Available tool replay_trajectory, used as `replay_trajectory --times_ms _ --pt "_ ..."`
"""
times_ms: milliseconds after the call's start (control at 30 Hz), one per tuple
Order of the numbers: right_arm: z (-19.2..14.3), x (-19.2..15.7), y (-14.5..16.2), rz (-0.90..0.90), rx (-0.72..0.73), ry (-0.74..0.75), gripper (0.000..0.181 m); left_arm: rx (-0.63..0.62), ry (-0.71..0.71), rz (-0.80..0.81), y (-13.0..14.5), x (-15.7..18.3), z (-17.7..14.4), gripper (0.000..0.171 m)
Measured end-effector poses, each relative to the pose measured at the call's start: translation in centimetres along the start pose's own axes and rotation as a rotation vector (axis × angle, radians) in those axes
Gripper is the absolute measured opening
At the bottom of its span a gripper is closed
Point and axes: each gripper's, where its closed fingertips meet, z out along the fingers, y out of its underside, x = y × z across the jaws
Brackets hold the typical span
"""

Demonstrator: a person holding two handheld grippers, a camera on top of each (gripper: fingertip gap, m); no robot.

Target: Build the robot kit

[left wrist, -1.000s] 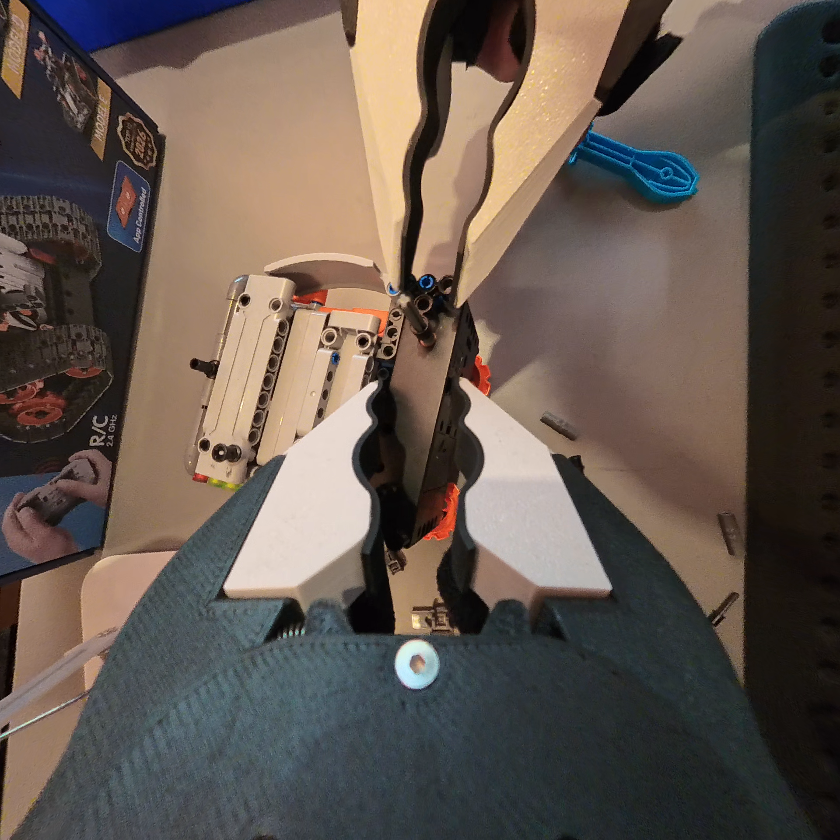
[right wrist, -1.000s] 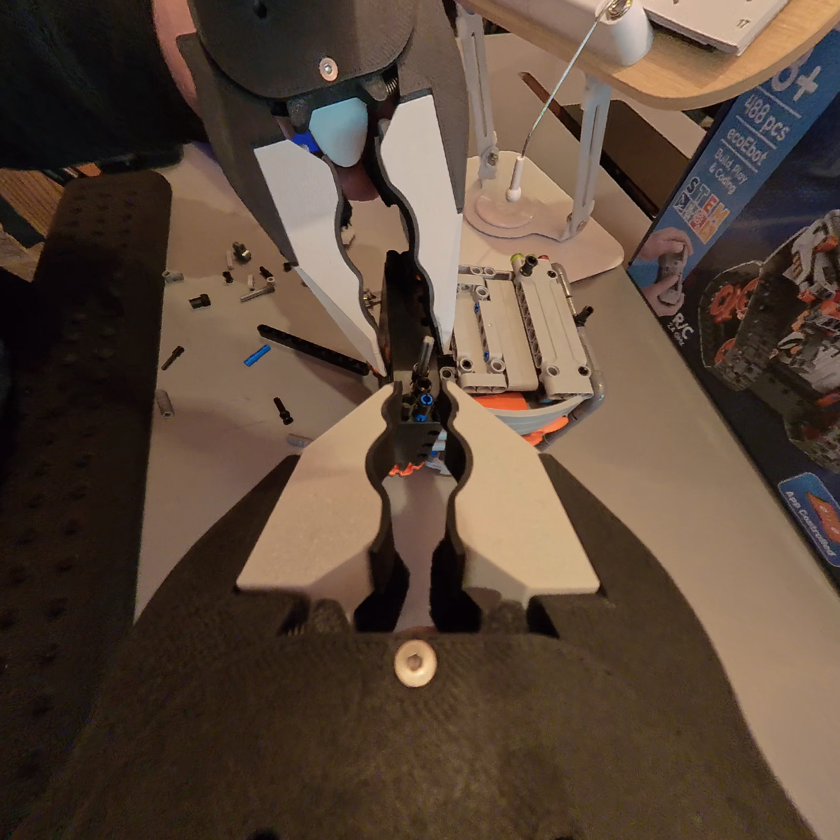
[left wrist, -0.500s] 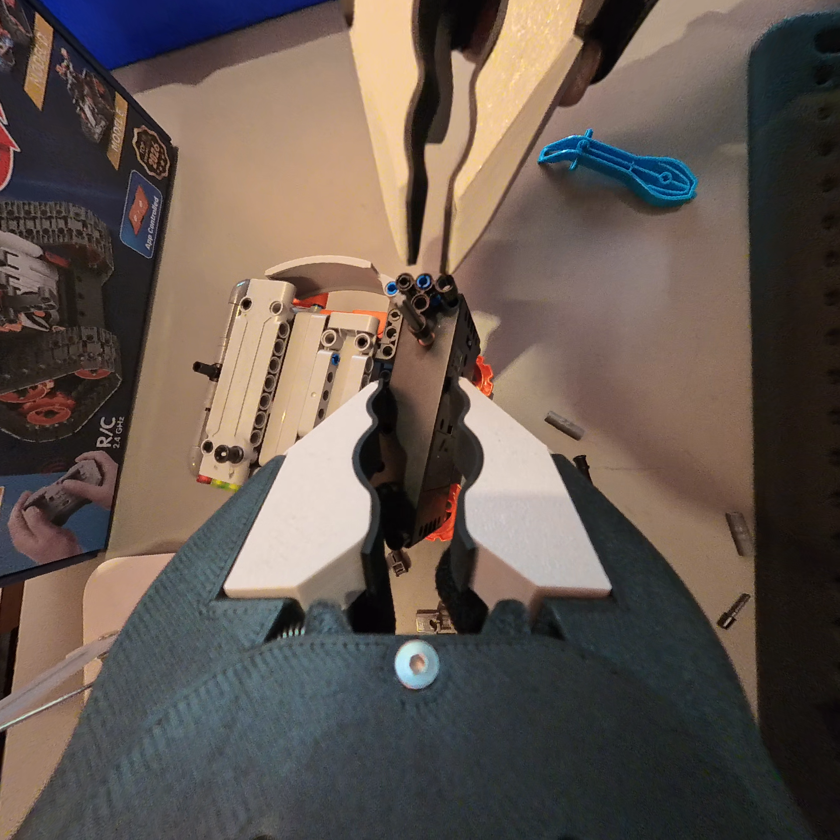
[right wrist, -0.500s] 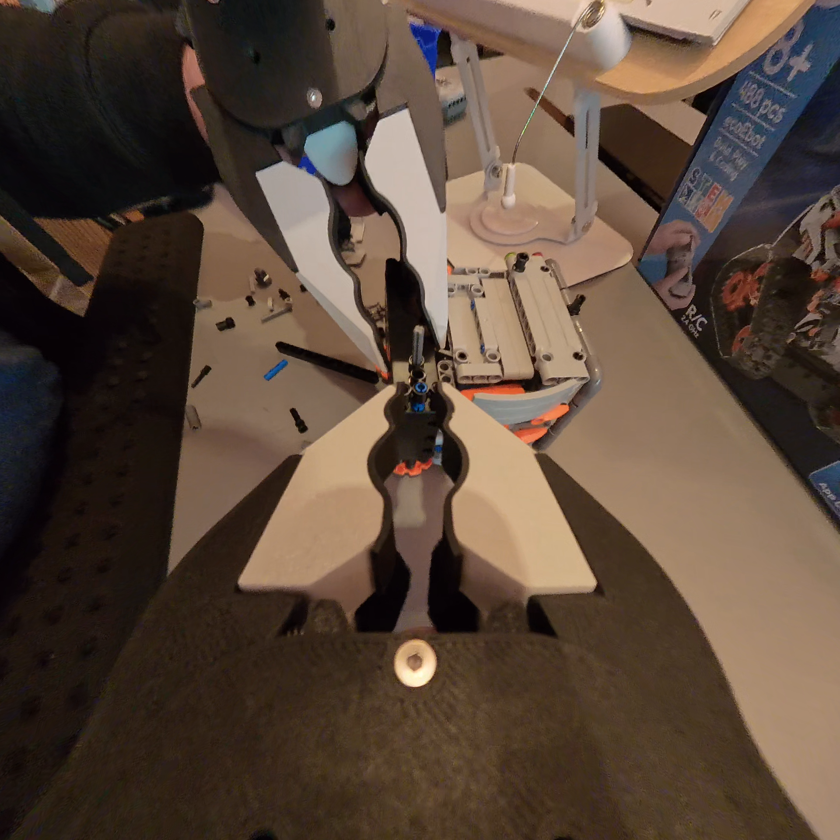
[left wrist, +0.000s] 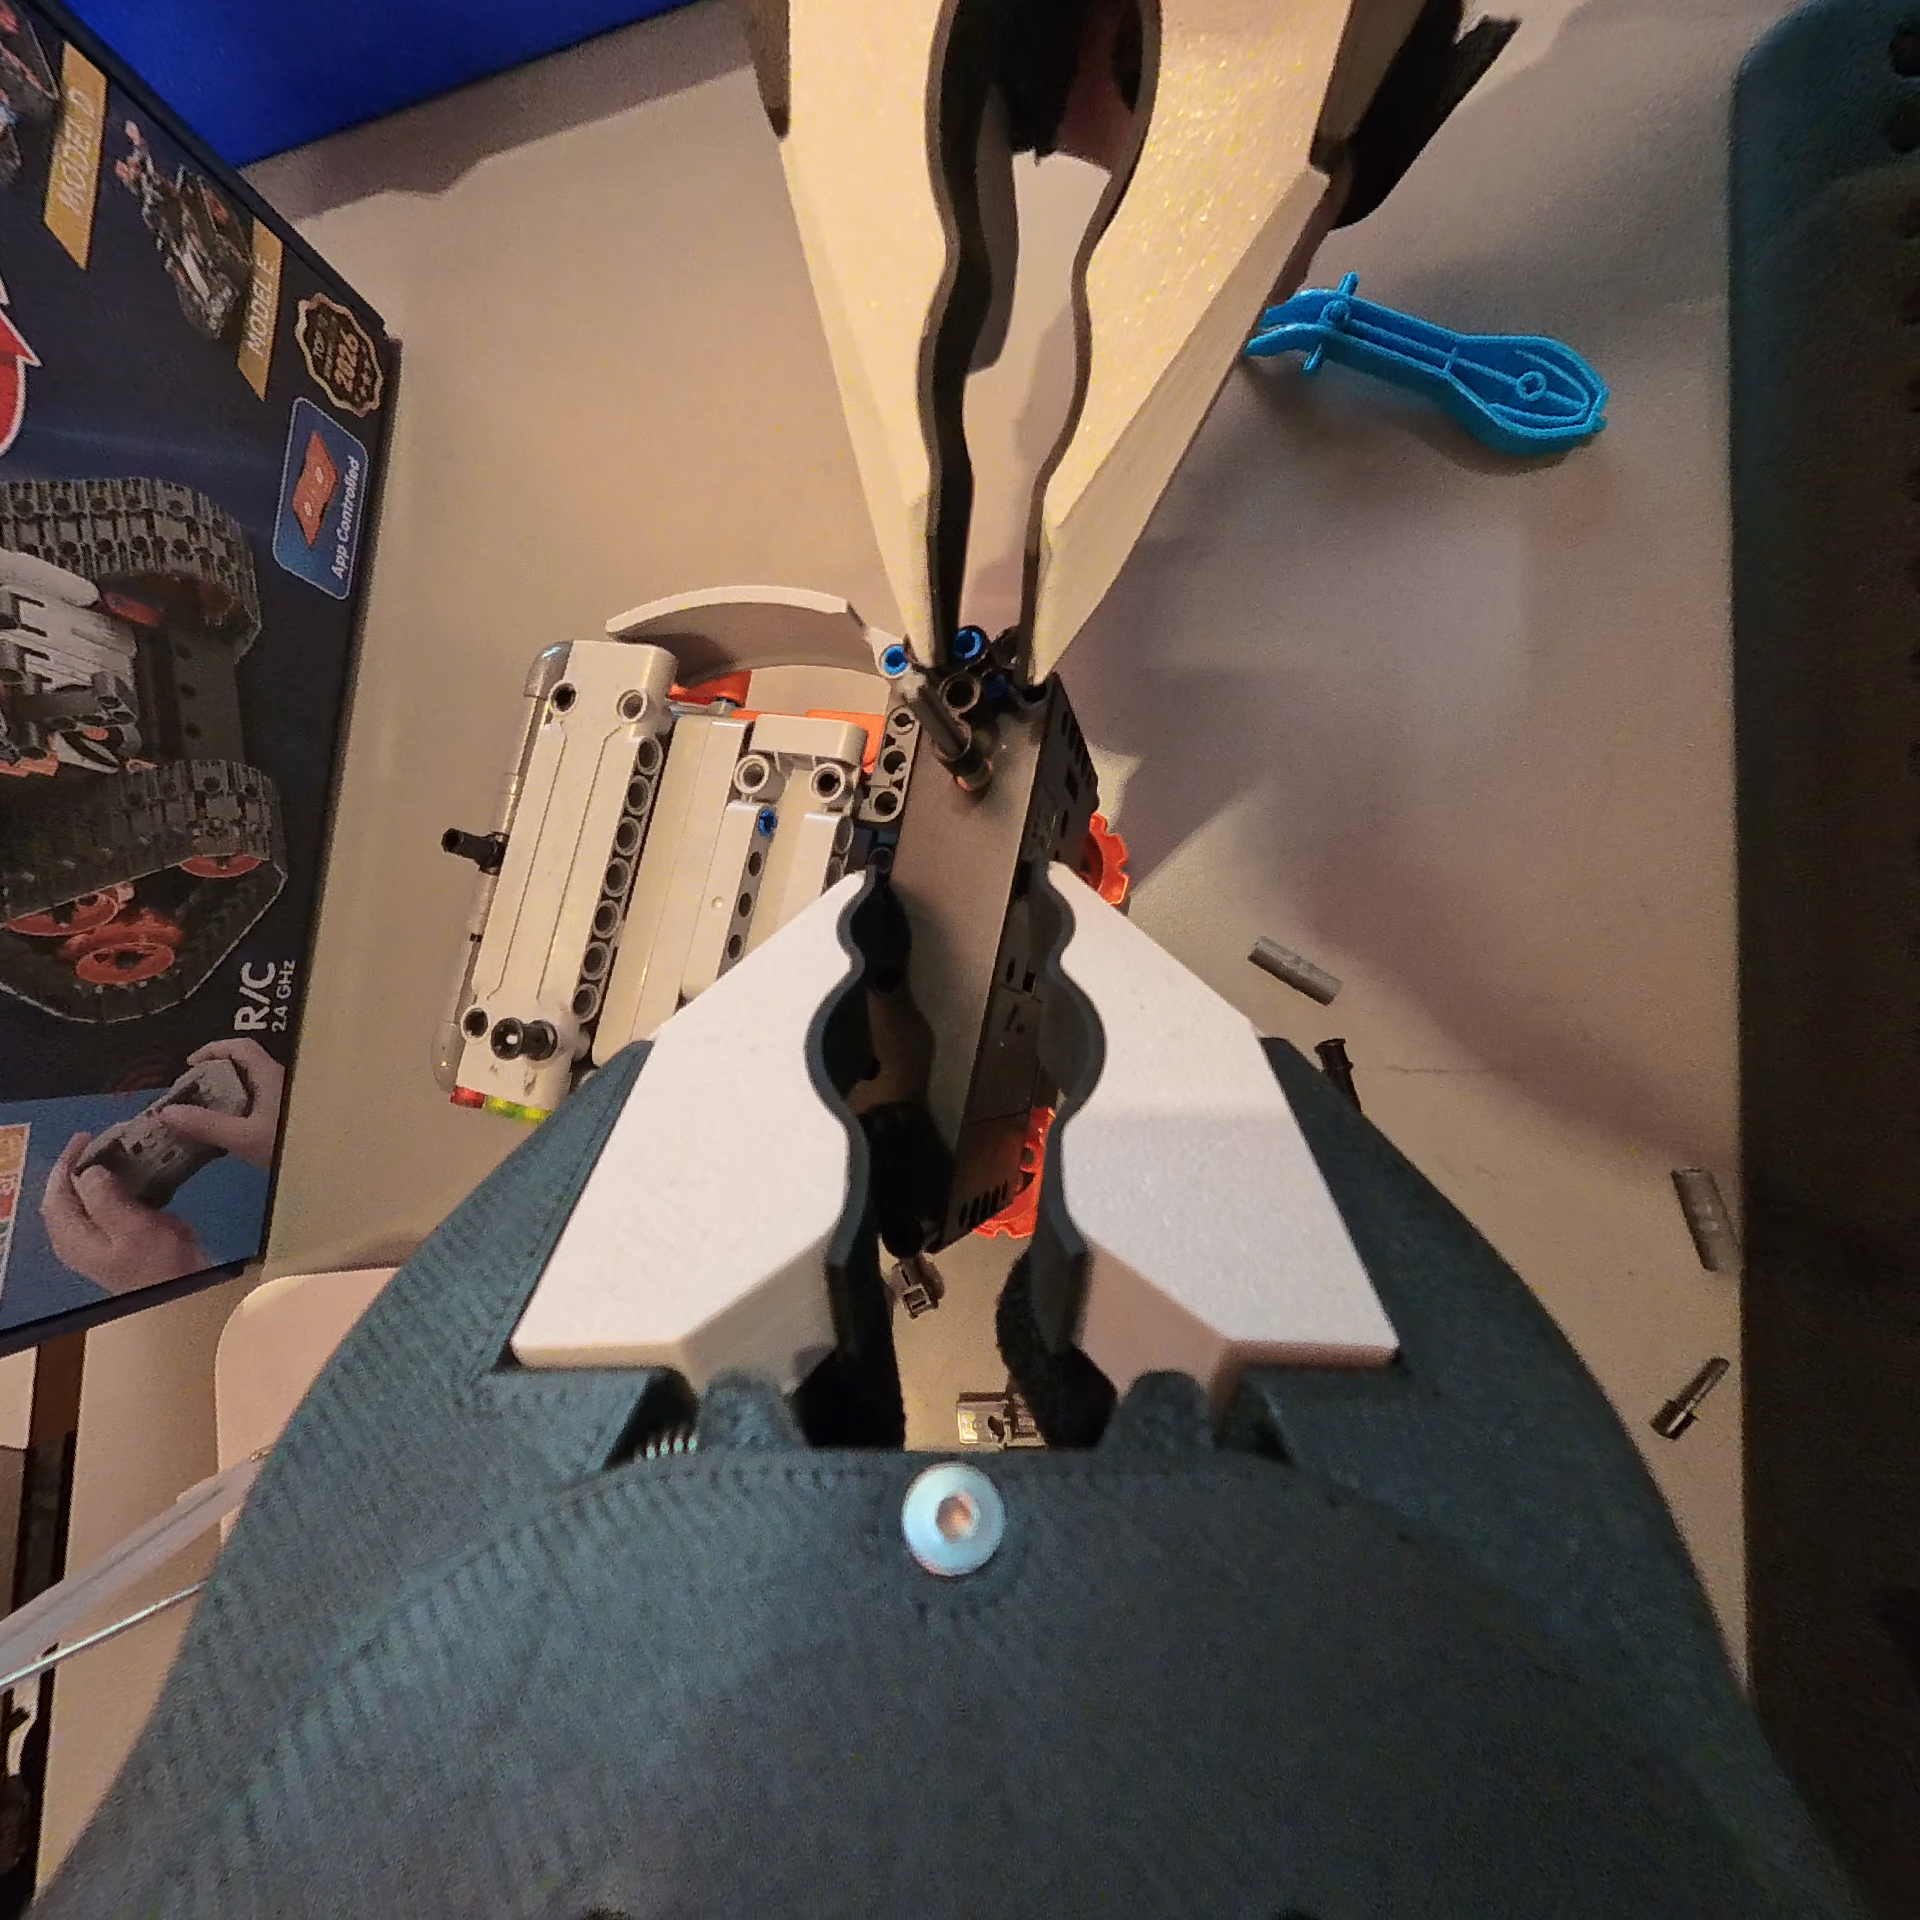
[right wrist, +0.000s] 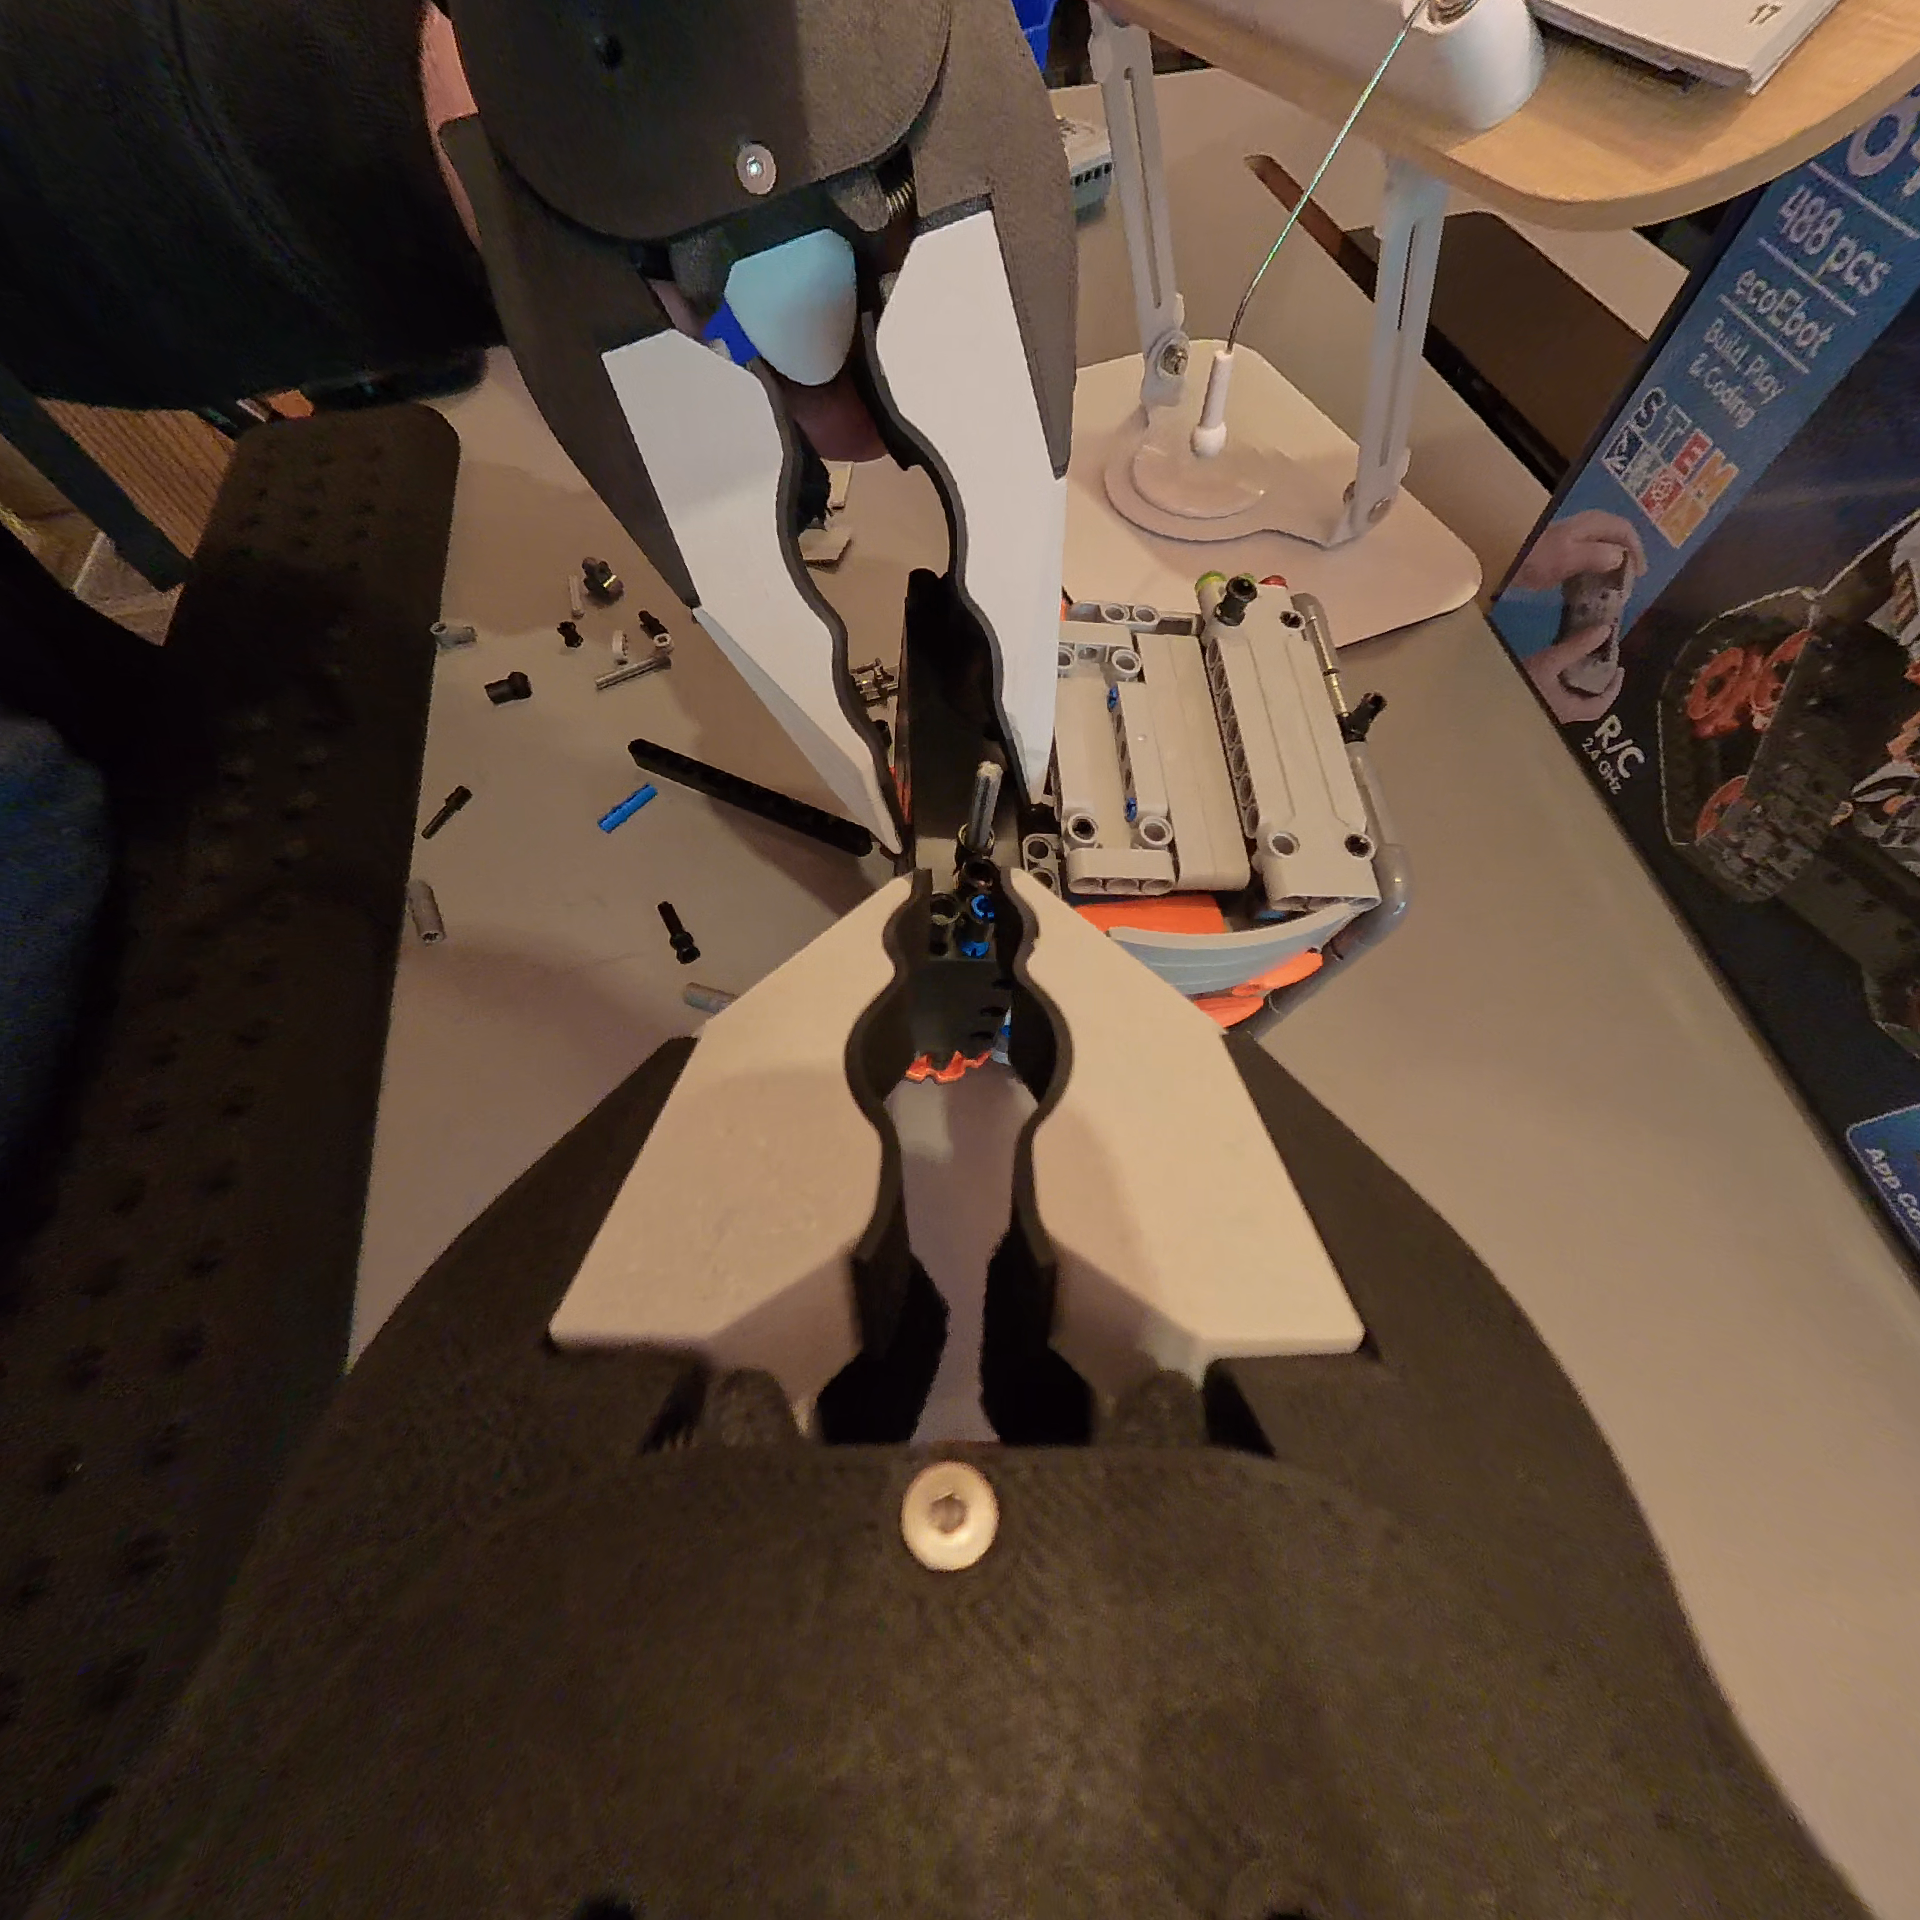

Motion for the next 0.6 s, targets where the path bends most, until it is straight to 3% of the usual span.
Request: replay_trajectory --times_ms 333,600 --pt "0.04 -0.03 0.02 0.044 -0.019 -0.014 0.01 0.002 -0.003 0.01 0.03 -0.01 -0.01 0.026" --pt "-0.1 0.24 0.51 0.042 -0.035 -0.01 0.024 0.003 0.001 0.007 0.01 -0.01 -0.01 0.026"
